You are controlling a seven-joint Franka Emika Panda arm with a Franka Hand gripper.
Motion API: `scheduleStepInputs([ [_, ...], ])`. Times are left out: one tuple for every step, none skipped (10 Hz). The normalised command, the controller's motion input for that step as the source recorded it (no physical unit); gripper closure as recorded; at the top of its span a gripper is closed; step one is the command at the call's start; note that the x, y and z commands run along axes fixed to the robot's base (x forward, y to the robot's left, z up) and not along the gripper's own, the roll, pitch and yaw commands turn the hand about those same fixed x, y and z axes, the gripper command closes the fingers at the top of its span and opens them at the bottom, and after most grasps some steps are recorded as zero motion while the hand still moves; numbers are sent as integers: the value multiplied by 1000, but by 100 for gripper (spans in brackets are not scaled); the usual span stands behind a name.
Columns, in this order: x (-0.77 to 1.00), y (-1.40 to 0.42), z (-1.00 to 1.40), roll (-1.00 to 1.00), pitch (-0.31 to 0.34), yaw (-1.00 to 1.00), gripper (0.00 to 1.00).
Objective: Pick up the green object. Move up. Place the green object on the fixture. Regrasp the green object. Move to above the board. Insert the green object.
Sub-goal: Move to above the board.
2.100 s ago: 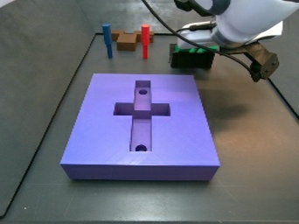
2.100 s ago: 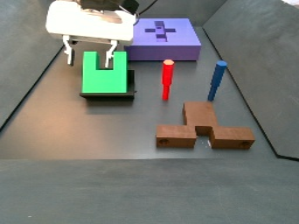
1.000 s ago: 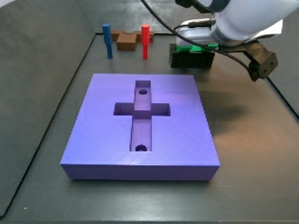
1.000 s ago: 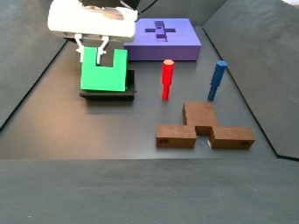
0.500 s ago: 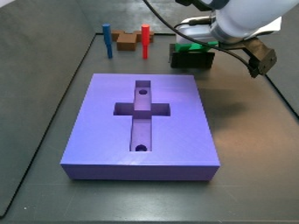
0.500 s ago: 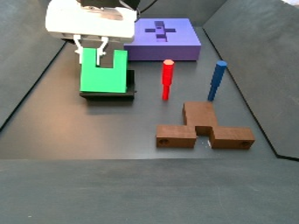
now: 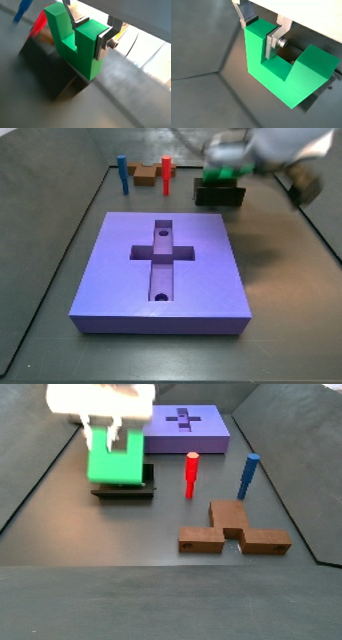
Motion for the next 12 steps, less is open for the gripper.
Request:
scheduleStepInputs([
  [-48,24,1400,-62,24,55,100],
  [-50,39,1400,-33,-16,53,100],
  [-39,22,1400,-16,3,41,100],
  [-40,20,1400,-11,-10,21,100],
  [-30,37,1400,1,-19,17,100],
  [-14,-4,622,-22,8,-1,100],
  [1,-5,334,-20,19,-4,100],
  [-1173,-1400,253,-1000,108,-154,100],
  [-1216,-1400,278,-1000,99,-148,100],
  [-1280,-1400,285,-1000,86,-142,100],
  [-1330,-1400,260,-1000,86,-132,100],
  [-1313,-1400,271,-1000,99,-130,100],
])
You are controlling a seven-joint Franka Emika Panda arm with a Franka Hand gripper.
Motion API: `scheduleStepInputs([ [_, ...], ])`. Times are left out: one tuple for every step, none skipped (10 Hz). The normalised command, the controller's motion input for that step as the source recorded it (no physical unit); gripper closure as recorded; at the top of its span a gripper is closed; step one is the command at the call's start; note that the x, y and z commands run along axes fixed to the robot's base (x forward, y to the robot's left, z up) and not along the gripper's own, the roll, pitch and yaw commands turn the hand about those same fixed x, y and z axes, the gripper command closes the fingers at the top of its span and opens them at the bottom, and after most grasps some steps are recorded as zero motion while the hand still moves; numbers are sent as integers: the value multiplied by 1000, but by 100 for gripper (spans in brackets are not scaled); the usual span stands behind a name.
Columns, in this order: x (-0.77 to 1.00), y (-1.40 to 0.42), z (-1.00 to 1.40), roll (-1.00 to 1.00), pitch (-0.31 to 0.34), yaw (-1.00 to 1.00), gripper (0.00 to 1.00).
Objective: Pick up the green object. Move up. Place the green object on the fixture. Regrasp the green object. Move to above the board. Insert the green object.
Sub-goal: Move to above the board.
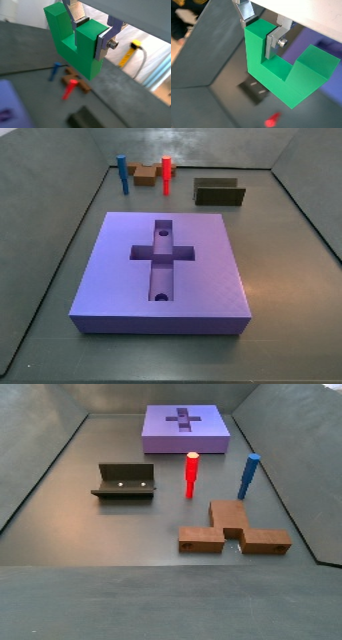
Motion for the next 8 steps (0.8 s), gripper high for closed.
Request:
scheduleStepInputs([
  [-1330,-1400,281,-1000,106,-124,100],
  [-839,-850,160,-1000,107,-114,100],
  [-394,-340,66,-1000,111,-103,100],
  [-178,-117,18,-1000,114,-92,100],
  [-74,-18,8,-1000,106,-73,100],
  [-64,-8,6,-1000,97,-73,100],
  [-69,21,6,-696,38,-30,100],
  [-64,29,1,-543,9,-22,100],
])
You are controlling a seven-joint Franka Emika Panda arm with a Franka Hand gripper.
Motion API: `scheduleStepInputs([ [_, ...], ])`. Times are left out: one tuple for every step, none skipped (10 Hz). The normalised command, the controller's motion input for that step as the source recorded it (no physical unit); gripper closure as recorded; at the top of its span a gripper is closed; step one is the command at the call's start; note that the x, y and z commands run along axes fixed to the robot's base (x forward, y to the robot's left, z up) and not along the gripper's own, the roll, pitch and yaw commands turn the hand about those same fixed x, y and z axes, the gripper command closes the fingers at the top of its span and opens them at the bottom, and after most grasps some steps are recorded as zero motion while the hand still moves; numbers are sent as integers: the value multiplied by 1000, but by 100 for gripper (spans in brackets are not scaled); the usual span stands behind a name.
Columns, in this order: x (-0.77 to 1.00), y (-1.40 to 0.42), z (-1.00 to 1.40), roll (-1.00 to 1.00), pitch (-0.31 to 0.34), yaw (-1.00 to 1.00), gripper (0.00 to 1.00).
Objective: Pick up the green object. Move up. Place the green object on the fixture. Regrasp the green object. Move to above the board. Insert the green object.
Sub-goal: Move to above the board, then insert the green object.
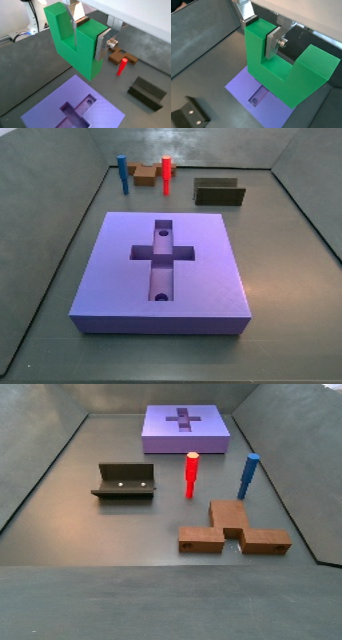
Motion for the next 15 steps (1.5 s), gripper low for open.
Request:
scheduleStepInputs([
  [-54,15,-1,-312,-20,-11,100],
  [-42,13,3,-209,-21,-8,100],
  [0,-29,0,0,0,0,100],
  [60,-149,-157,0,0,0,100],
  [134,-346,-343,-59,0,-6,100],
  [186,-403,-534,-177,-10,-51,100],
  [346,-400,-734,-170,-66,-103,100],
  [311,-231,-754,-164,-123,-17,100],
  [323,-246,-943,9,-163,0,100],
  [334,-231,-717,176,-159,0,100],
  [269,-166,-560,259,-170,0,100],
  [186,-69,-446,276,-211,120,100],
  [129,-20,-331,260,-291,174,100],
  [0,111,-411,0,-304,266,100],
  [-3,209,-431,-226,-266,323,100],
])
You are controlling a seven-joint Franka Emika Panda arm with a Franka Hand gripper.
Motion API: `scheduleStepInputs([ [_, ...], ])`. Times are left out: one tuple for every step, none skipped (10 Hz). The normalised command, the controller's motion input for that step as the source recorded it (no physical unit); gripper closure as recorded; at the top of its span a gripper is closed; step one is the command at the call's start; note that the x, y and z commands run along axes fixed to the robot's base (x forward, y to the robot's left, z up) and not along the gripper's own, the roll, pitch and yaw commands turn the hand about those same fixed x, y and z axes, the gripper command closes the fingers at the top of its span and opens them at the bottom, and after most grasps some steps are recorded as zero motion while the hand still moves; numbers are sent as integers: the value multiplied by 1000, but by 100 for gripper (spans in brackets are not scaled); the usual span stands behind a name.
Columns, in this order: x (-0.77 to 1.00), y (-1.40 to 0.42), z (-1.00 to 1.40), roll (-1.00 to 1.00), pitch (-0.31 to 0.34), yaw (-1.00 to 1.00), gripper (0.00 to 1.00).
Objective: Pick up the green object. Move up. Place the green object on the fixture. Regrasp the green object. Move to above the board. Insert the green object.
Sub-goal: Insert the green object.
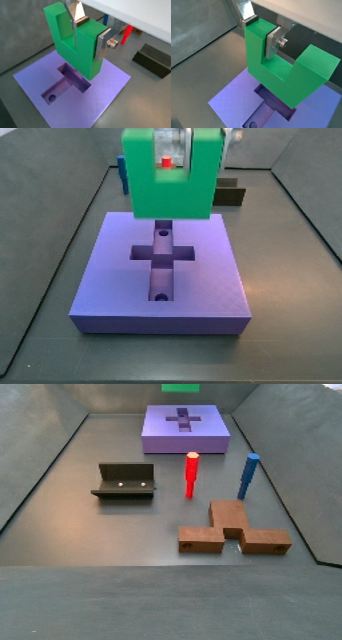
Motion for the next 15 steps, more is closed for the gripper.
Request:
scheduleStepInputs([
  [0,143,-294,-321,-244,291,100],
  [0,89,-243,-359,-250,177,100],
  [0,77,-423,-284,-219,29,100],
  [0,0,-300,0,-171,0,100],
  [0,0,-360,76,-54,-54,100],
  [0,0,-449,123,0,-120,100],
  [0,3,-394,7,0,-100,100],
  [-86,9,-349,0,0,-54,100],
  [0,0,-266,-16,0,0,100],
  [-97,0,-237,-40,-10,0,100],
  [-146,0,-214,-50,-41,0,100],
  [-26,0,-206,0,0,0,100],
  [-86,23,-211,0,0,-26,100],
  [-140,0,-160,-13,-3,0,100],
  [0,0,-146,-127,-4,71,100],
])
